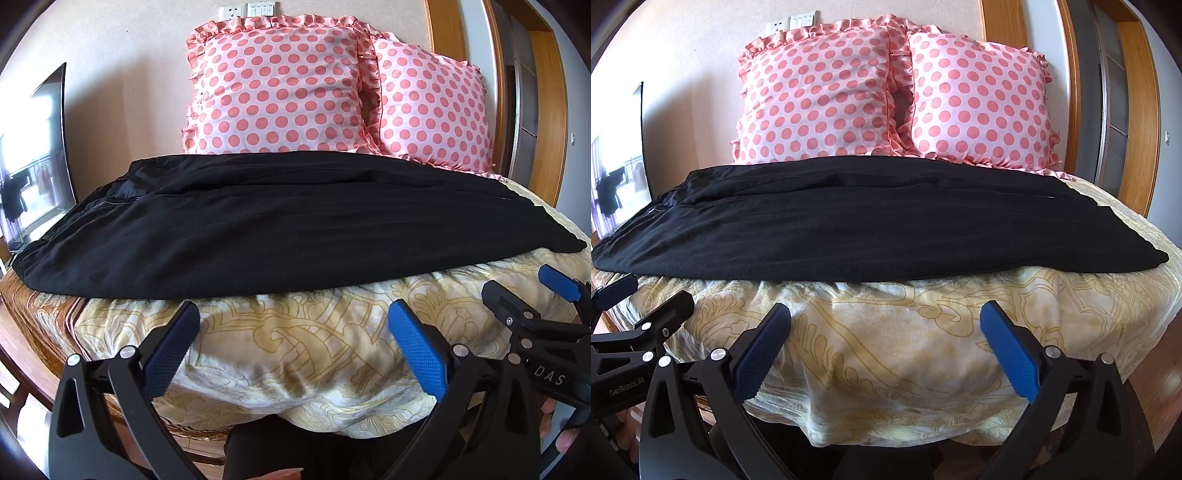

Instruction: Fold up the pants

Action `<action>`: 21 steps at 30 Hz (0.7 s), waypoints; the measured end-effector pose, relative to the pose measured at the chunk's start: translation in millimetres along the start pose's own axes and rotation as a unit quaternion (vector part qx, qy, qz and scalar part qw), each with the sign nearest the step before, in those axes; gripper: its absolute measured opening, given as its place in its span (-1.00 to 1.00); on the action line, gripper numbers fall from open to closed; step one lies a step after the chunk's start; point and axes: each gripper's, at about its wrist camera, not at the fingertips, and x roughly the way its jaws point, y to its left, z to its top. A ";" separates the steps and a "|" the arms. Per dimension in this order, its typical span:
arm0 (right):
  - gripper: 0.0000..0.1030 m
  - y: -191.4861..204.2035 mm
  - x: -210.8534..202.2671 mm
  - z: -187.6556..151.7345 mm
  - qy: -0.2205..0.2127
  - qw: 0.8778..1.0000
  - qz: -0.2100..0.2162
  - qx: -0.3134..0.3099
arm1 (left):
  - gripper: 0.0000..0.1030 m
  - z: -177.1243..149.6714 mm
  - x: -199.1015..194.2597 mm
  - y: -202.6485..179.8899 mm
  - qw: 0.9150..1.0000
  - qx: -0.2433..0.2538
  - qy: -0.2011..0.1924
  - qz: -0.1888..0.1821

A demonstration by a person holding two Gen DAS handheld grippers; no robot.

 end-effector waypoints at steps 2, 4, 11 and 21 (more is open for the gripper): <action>0.97 0.0 0.0 -0.1 -0.001 1.000 0.000 0.000 | 0.97 0.0 0.0 -0.1 1.000 0.001 0.000 0.000; 0.97 0.0 0.1 -0.2 -0.001 1.000 0.000 0.000 | 0.97 0.4 0.0 -0.1 1.000 0.001 0.000 0.000; 0.97 0.4 0.5 -0.2 0.000 1.000 0.000 0.000 | 0.97 -0.1 -0.1 -0.1 1.000 0.000 -0.001 0.001; 0.97 1.1 1.2 -0.1 0.000 1.000 0.000 0.000 | 0.97 0.0 -0.2 -0.1 1.000 0.001 -0.002 0.000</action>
